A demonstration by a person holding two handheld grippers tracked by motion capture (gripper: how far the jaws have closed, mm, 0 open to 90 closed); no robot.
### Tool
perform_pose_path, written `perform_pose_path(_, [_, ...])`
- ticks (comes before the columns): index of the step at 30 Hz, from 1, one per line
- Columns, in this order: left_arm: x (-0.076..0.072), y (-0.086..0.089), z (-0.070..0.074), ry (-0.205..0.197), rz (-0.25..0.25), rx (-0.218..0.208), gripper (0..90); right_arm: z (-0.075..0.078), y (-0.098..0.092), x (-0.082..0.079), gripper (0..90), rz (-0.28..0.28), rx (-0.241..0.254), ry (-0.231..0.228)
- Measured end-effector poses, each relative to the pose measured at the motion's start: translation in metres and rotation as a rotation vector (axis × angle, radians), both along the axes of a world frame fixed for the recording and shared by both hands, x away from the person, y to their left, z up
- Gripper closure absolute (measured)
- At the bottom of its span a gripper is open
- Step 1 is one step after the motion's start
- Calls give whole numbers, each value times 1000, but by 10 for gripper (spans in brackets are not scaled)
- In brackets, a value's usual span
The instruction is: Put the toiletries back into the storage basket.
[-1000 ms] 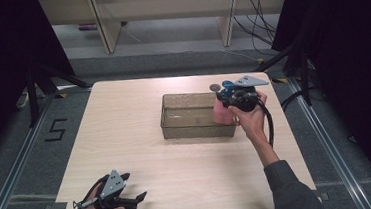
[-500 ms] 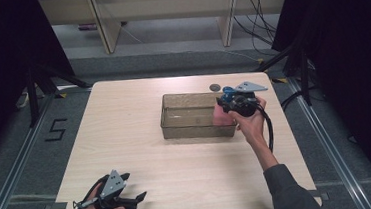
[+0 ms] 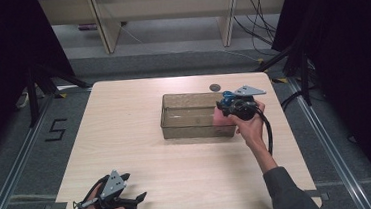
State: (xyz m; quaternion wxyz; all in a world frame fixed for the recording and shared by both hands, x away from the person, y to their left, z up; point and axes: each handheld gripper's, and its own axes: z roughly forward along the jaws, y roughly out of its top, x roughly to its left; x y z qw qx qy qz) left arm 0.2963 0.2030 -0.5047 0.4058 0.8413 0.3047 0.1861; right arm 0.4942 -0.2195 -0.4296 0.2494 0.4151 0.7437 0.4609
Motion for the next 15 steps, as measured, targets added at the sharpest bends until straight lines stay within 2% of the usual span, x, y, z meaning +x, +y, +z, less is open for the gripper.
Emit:
perform_pose_path(1, [-1,-3,-1,10,16,-47,152,0,0,0,535,0,0,0])
perform_pose_path(3, [-1,-2,0,3,15,-39,153,-2,1,0,535,-4,-1,-9])
perform_pose_path(4, [0,0,0,-1,1,-9,153,-2,-1,1,535,1,-27,-25])
perform_pose_path(5, [-1,-2,-1,6,13,-40,152,-2,0,-1,535,11,-12,2])
perform_pose_path(8, [-1,-2,0,5,20,-41,152,-3,1,-3,535,5,-2,13])
perform_pose_path(9, [0,0,1,-3,2,-8,152,-3,-1,-2,535,7,-20,-8])
perform_pose_path(12, [0,0,0,0,1,-11,153,-5,-1,-3,535,8,-23,-5])
perform_pose_path(13, [-1,-2,-1,9,19,-42,152,-5,-2,-3,535,5,-31,-24])
perform_pose_path(14, [-1,-2,0,8,23,-44,152,-6,0,-4,535,-1,-10,-2])
perform_pose_path(15, [-1,-2,0,2,19,-41,152,-6,0,-4,535,-1,-10,-2])
